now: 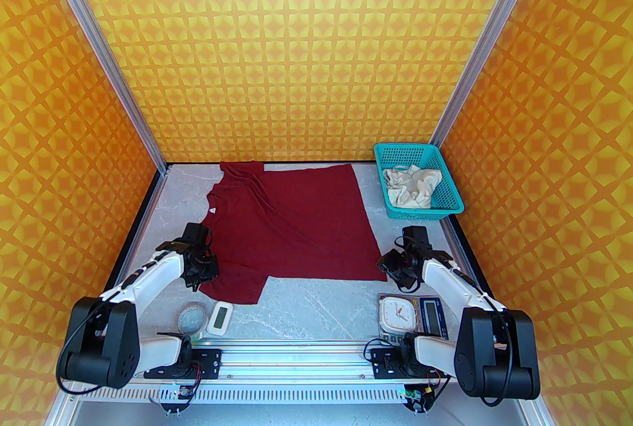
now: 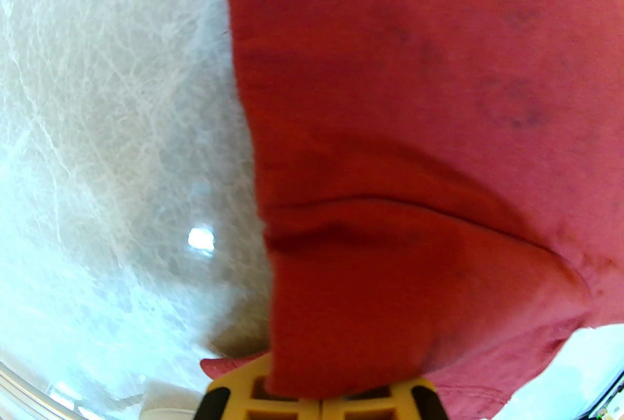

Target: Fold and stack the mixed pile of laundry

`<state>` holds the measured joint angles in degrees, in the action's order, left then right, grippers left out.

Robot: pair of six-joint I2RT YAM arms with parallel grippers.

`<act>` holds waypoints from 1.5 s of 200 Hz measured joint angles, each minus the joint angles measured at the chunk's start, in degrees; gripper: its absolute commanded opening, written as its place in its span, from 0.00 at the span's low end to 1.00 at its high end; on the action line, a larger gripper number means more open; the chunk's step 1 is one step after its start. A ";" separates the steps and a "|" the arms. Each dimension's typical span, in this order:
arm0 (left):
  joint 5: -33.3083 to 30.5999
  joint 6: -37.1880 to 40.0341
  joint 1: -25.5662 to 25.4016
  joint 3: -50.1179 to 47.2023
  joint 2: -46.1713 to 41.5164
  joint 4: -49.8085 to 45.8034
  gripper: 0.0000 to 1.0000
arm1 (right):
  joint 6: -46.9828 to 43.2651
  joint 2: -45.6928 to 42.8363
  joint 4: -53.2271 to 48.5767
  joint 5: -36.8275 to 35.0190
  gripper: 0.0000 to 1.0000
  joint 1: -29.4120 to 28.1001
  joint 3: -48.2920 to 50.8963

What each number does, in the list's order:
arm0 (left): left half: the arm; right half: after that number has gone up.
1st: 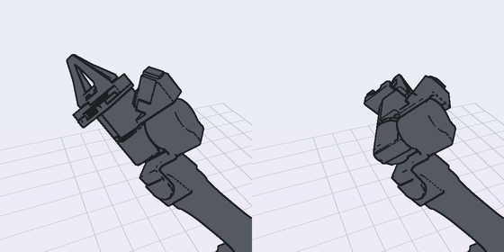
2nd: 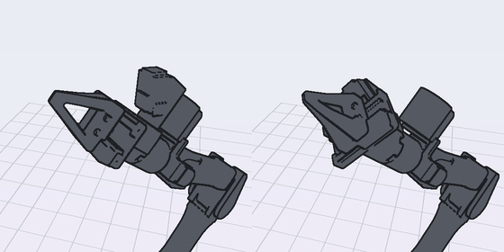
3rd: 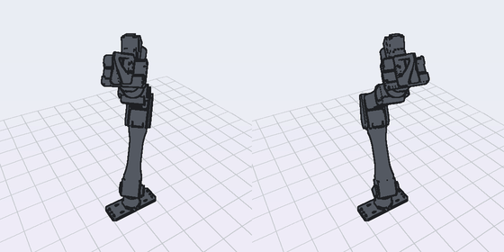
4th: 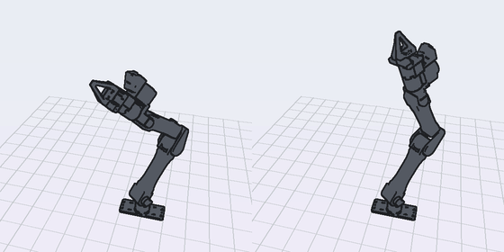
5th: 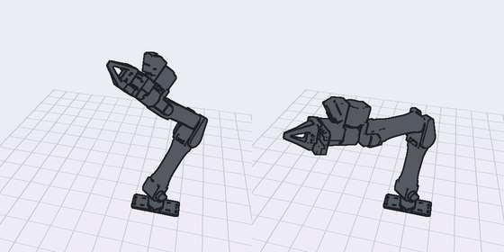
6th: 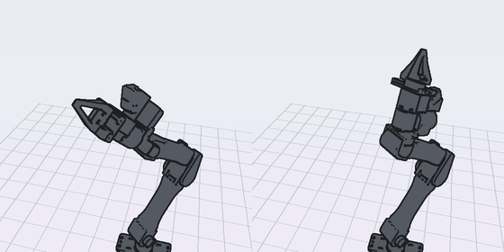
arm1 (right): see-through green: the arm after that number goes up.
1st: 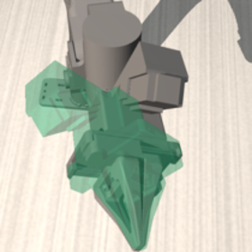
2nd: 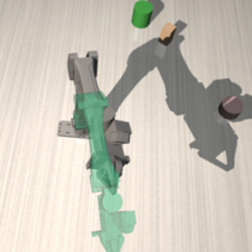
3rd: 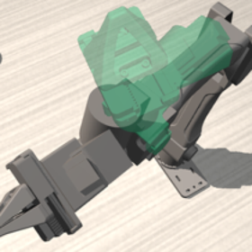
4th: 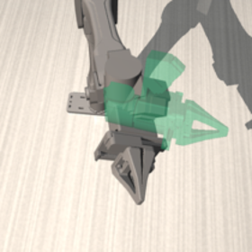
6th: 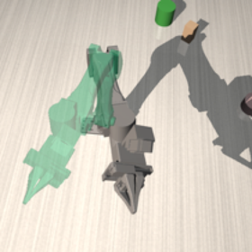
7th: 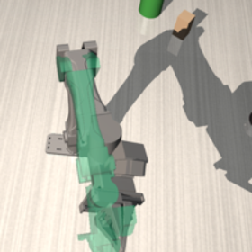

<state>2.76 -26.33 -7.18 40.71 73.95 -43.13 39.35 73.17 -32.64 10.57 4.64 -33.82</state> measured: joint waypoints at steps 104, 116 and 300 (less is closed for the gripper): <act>4.11 -0.70 -0.02 6.19 -9.62 -8.26 0.00 | 0.90 4.13 3.85 2.40 0.09 0.00 0.33; 4.31 -1.05 -0.02 6.54 -10.91 -9.25 0.00 | 0.72 4.11 3.72 2.36 0.06 0.00 0.20; 9.51 -15.28 0.92 2.05 -17.44 -12.28 0.00 | -4.26 2.23 -3.78 2.62 0.00 -0.20 -10.95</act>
<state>12.27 -41.60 -6.26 42.76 56.51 -55.42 35.09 75.40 -36.42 13.19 4.45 -44.77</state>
